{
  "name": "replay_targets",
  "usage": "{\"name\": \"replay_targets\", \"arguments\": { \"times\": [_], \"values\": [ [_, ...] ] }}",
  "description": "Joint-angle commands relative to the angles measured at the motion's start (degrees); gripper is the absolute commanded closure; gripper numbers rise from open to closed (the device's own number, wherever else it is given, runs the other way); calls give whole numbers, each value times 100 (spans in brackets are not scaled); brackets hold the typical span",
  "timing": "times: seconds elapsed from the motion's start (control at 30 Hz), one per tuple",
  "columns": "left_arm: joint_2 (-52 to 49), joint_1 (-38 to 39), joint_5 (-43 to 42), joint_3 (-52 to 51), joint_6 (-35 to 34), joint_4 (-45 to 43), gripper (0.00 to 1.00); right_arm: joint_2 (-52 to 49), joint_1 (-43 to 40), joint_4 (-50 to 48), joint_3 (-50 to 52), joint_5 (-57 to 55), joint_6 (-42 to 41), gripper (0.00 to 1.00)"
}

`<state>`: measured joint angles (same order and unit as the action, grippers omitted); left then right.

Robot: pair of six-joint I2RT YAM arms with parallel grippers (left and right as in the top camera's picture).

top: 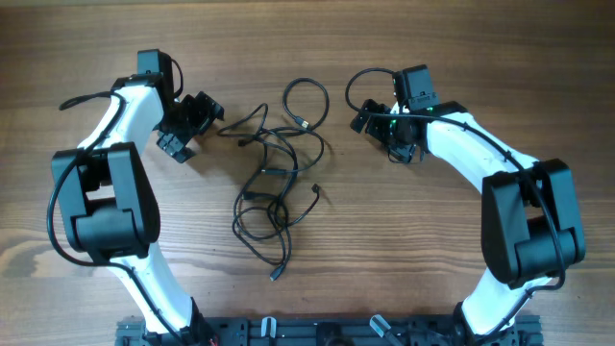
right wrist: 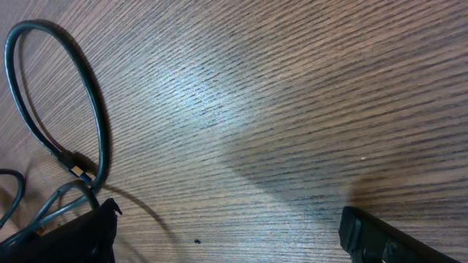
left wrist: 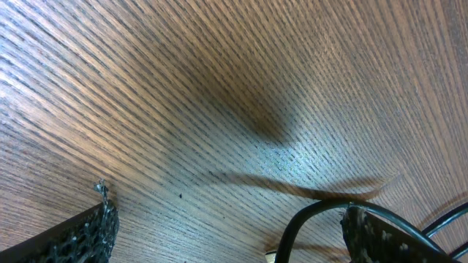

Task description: Untangle cables

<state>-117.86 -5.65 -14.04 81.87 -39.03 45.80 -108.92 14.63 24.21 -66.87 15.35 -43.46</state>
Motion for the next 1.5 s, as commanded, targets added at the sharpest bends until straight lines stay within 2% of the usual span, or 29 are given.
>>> {"name": "replay_targets", "arguments": {
  "times": [0.0,0.33,1.47],
  "values": [
    [-55,-15,-68,0,129,-4,0,114,2,-17,-17,-101,-63,0],
    [-55,-15,-70,0,127,-262,0,114,2,-15,-17,-101,-63,0],
    [-55,-9,-68,0,129,-278,0,114,2,-17,-17,-101,-61,0]
  ]
}}
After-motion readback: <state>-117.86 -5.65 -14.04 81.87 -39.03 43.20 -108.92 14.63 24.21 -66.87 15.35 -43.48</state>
